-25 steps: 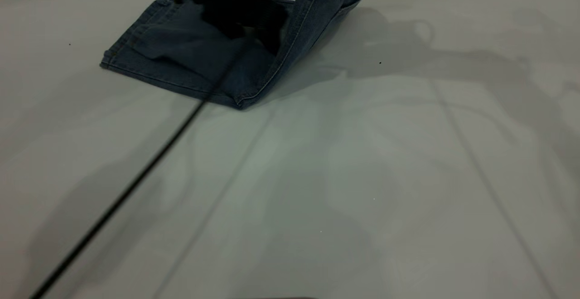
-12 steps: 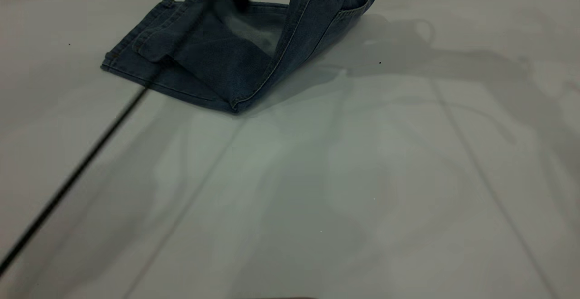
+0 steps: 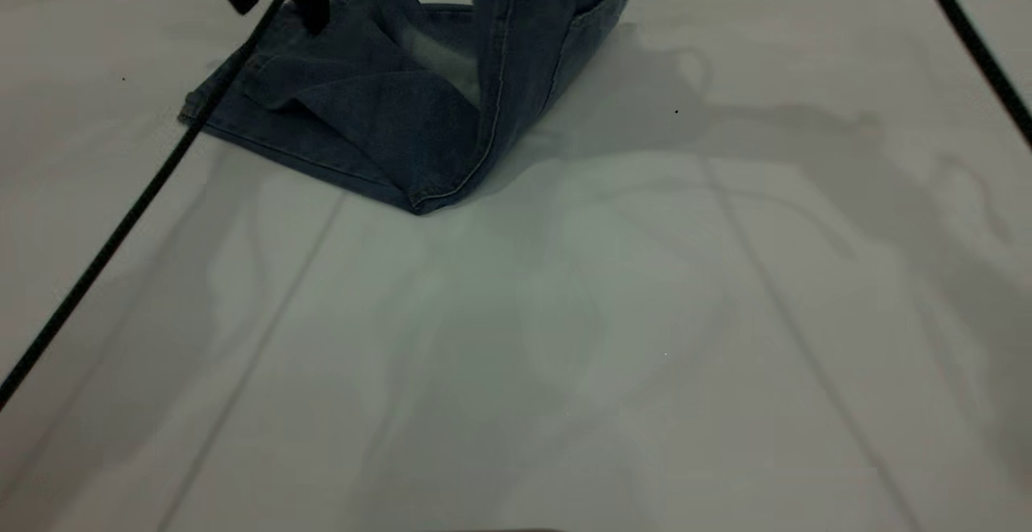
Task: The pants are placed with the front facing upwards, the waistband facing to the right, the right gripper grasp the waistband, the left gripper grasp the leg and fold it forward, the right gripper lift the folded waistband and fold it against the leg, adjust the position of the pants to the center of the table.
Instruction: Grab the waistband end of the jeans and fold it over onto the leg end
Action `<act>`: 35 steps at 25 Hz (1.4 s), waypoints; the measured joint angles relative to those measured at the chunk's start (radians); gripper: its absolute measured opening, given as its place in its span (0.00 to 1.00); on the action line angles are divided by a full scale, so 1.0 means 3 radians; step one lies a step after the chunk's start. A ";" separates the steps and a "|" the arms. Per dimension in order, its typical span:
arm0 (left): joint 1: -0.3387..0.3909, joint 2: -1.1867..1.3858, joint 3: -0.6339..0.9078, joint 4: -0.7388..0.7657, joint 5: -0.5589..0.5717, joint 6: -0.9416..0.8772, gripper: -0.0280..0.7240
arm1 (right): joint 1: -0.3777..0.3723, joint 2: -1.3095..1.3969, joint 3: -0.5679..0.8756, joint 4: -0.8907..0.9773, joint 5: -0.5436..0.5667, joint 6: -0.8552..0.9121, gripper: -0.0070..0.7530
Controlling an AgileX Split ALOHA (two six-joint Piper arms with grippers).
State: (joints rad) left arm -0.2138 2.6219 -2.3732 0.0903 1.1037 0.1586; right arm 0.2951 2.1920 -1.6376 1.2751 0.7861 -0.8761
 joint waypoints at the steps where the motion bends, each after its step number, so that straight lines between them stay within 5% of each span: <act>1: 0.0000 0.0039 0.0000 0.0000 -0.0007 -0.0003 0.81 | 0.0039 0.0000 0.0000 0.0018 -0.0025 -0.0013 0.11; 8: 0.0000 0.0314 -0.0008 -0.0053 -0.0047 -0.0016 0.81 | 0.0262 0.0000 0.0010 0.0402 -0.0345 -0.0319 0.11; 17: 0.0002 0.0325 -0.0031 -0.0101 -0.0029 -0.0011 0.81 | 0.0537 0.0003 0.0016 0.1610 -0.0955 -0.1416 0.11; 35: 0.0005 -0.0593 -0.0791 0.0028 0.0226 -0.0189 0.81 | 0.0689 0.0742 -0.0208 0.1744 -0.1143 -0.1579 0.12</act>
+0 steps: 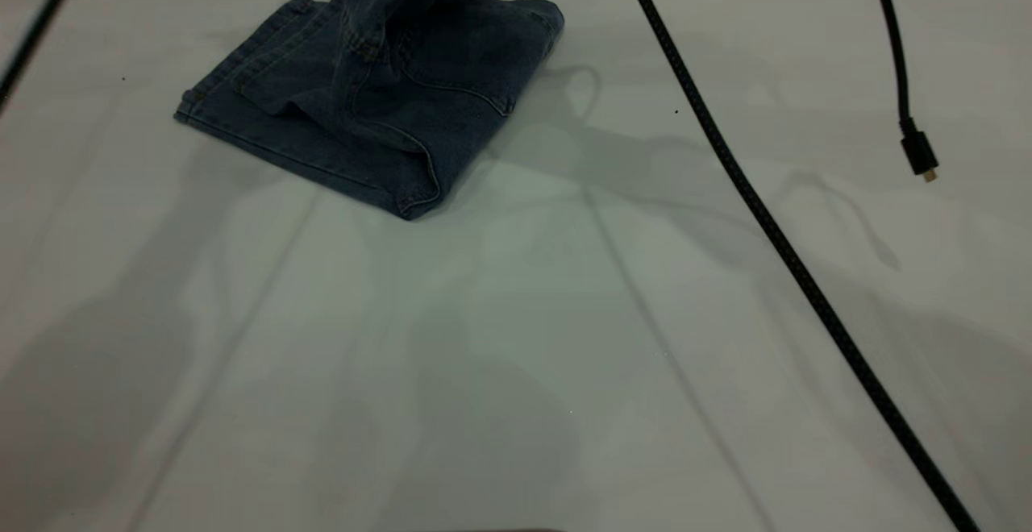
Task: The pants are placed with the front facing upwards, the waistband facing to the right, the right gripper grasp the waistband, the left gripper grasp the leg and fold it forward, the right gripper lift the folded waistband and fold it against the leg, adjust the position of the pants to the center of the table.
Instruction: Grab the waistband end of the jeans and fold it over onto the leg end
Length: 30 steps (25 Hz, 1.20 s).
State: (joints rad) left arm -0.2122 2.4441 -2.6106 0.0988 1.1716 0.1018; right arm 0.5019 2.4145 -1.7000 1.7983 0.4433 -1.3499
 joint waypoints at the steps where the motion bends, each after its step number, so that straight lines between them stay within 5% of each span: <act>1: 0.0000 -0.0039 -0.0003 -0.0016 0.0000 -0.0057 0.81 | 0.0003 0.0049 -0.0050 0.0000 0.0009 0.0000 0.14; 4: 0.0000 -0.0079 -0.0003 -0.0073 0.0000 -0.0124 0.81 | 0.0026 0.0192 -0.0211 0.0000 0.0099 0.0015 0.28; 11: 0.0000 -0.0079 -0.0003 -0.0124 0.0000 -0.0146 0.81 | 0.0121 0.0329 -0.0489 -0.0007 0.0357 0.0315 0.82; 13: 0.0000 -0.0079 -0.0003 -0.0130 0.0000 -0.0146 0.81 | 0.0122 0.0329 -0.0500 -0.0060 0.0405 0.0345 0.89; 23: -0.0003 -0.0079 -0.0003 -0.0297 0.0000 -0.0142 0.81 | -0.0009 0.0326 -0.0572 -0.0403 0.0949 0.0548 0.80; 30: -0.0013 -0.0090 0.0387 -0.0539 0.0000 0.0116 0.81 | -0.0361 0.0310 -0.0572 -0.1642 0.1072 0.1374 0.78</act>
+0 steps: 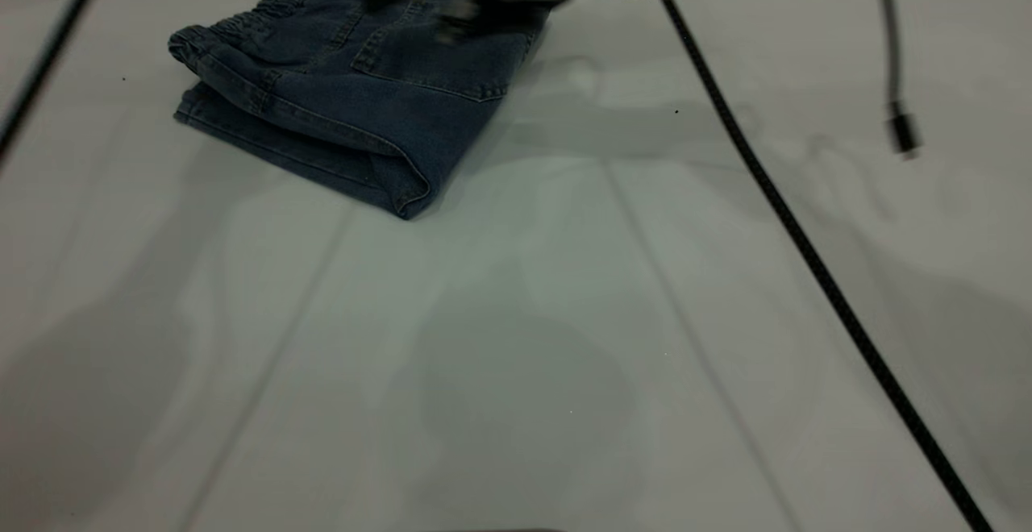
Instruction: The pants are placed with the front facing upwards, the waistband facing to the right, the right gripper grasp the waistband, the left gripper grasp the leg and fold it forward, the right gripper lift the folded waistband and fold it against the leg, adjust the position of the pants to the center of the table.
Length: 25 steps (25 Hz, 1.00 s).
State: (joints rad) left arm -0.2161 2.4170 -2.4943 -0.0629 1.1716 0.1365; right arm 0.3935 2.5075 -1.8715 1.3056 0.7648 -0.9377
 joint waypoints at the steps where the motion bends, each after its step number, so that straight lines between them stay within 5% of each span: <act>1: 0.0000 0.0000 0.0105 -0.0007 0.0000 0.0089 0.81 | -0.0048 -0.0005 0.0000 -0.0215 0.0026 0.0162 0.78; 7: 0.0000 0.0000 0.0720 -0.0032 0.0000 0.1282 0.81 | -0.0181 -0.0240 0.0000 -0.1418 0.0361 0.1082 0.78; 14: 0.0027 0.0338 0.0805 -0.0045 0.0000 0.2500 0.81 | -0.0186 -0.0721 0.0000 -0.2155 0.0948 0.1876 0.78; 20: 0.0035 0.0725 0.0805 -0.0042 -0.0021 0.2919 0.81 | -0.0188 -0.0831 0.0000 -0.2217 0.1136 0.2026 0.78; 25: -0.0031 0.0792 0.0798 -0.0022 -0.0058 0.2406 0.81 | -0.0191 -0.0831 0.0000 -0.2232 0.1132 0.2037 0.78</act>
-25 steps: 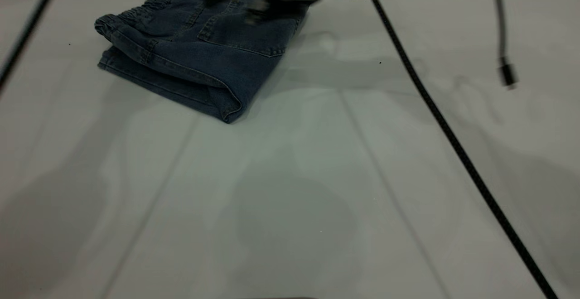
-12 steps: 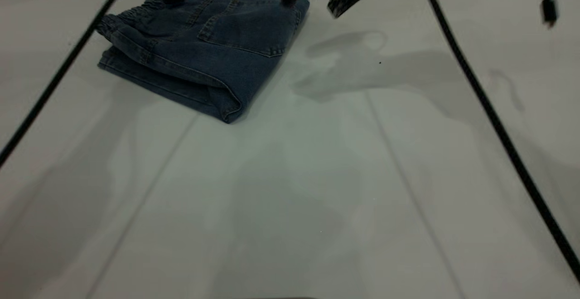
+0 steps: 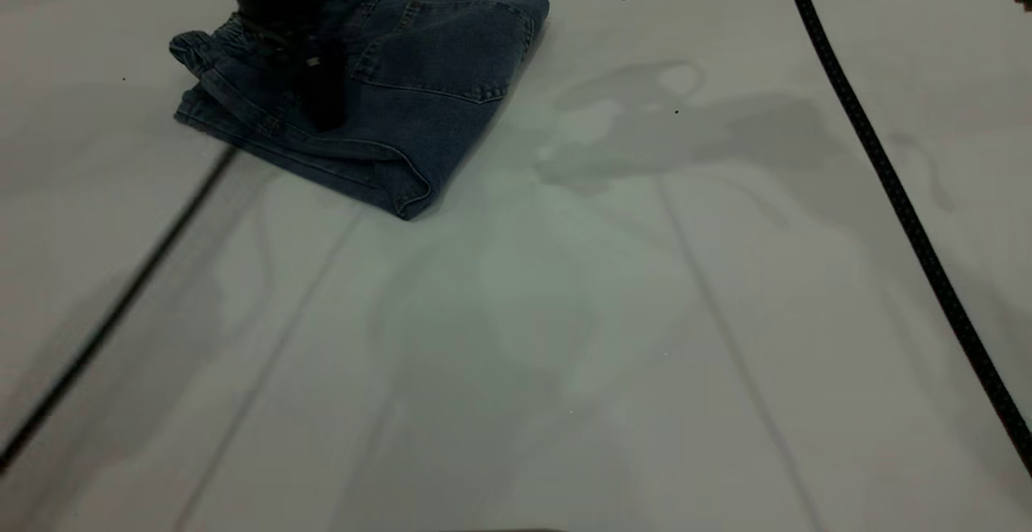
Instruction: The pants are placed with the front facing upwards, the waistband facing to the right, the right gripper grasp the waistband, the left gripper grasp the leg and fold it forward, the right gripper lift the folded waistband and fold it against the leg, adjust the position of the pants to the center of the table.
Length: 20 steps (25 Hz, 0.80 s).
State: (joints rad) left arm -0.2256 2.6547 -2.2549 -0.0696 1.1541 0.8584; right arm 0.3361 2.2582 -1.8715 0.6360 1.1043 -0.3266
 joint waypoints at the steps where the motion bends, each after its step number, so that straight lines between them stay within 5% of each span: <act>1: -0.0029 0.0000 0.0000 0.0022 0.0000 -0.0124 0.81 | 0.0000 0.0000 0.0000 0.0000 -0.0011 0.0000 0.78; 12: -0.0631 0.0021 -0.0004 0.0123 0.0059 -0.2256 0.81 | -0.0004 0.0000 0.0000 0.0000 -0.0174 -0.0003 0.78; 20: -0.0701 0.0065 -0.0183 0.0265 0.0059 -0.2281 0.81 | -0.0015 0.0000 0.0000 -0.0053 -0.0317 -0.0003 0.78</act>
State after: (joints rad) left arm -0.4360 2.6741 -2.3096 0.0099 1.1717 0.1741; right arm 0.3316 2.2582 -1.8715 0.6200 1.0092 -0.3276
